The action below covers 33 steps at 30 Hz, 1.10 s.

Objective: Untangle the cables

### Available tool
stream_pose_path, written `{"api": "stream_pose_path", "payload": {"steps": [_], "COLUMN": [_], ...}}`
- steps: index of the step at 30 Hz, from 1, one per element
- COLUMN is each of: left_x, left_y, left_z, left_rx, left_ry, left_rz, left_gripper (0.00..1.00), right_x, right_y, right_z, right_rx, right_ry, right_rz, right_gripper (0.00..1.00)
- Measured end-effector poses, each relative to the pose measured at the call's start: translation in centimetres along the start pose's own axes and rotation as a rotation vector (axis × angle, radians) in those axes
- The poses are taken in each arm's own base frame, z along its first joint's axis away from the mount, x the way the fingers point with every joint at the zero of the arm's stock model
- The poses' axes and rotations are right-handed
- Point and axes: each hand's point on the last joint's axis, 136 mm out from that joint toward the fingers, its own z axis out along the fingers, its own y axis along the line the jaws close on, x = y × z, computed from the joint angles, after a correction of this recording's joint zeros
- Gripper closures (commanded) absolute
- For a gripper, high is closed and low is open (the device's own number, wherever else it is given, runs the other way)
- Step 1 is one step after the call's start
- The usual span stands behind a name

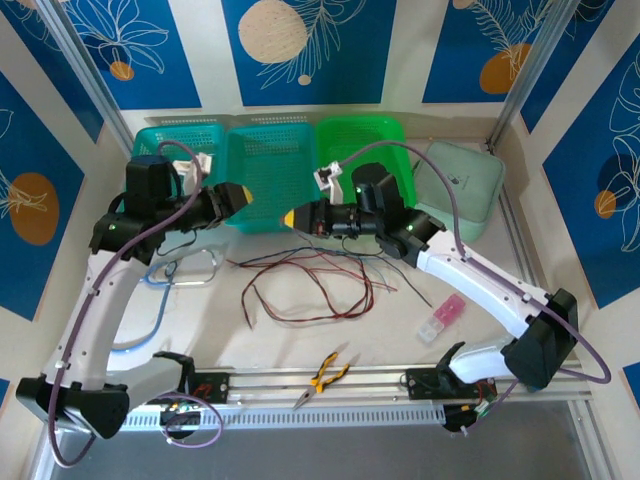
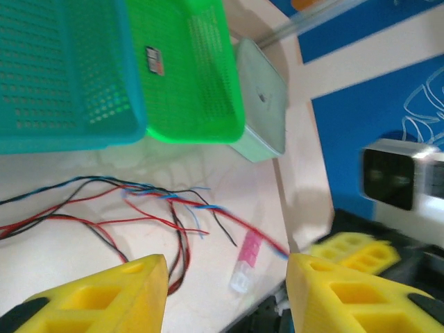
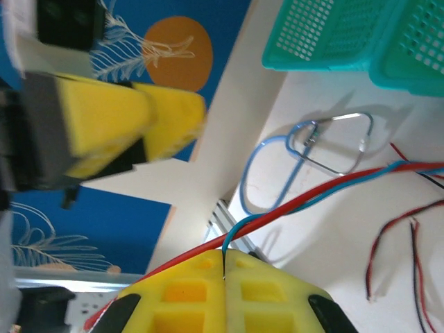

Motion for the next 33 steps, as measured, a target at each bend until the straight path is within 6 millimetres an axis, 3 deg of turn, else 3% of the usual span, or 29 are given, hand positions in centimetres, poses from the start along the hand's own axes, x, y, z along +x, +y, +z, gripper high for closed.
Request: {"api": "stream_pose_path", "payload": {"steps": [4,13,20,26,33], "left_x": [1.6,3.9,4.6,5.0,5.3], "left_y": [-1.5,-3.0,-4.3,-3.8,-3.1], "left_z": [1.7,3.3,3.7,4.1,4.3], "left_rx": [0.04,0.072,0.107,0.085,0.057], "left_ry": [0.077,0.162,0.179,0.192,0.202], "left_rz": [0.019,0.041,0.049,0.044,0.036], "left_gripper": [0.51,0.57,0.54,0.51,0.56], "right_x": [0.8,-0.5,-0.2,-0.3,-0.5], "right_y": [-2.3,-2.1,-2.9,-2.9,-2.6], "right_z": [0.5,0.4,1.2,1.3,1.3], "right_rx": [0.026,-0.009,-0.005,-0.008,-0.018], "right_ry": [0.024,-0.003,0.021,0.018,0.013], "right_rz": [-0.017,-0.061,-0.051,-0.054,-0.06], "right_gripper": [1.0,1.0,1.0,1.0,1.0]}}
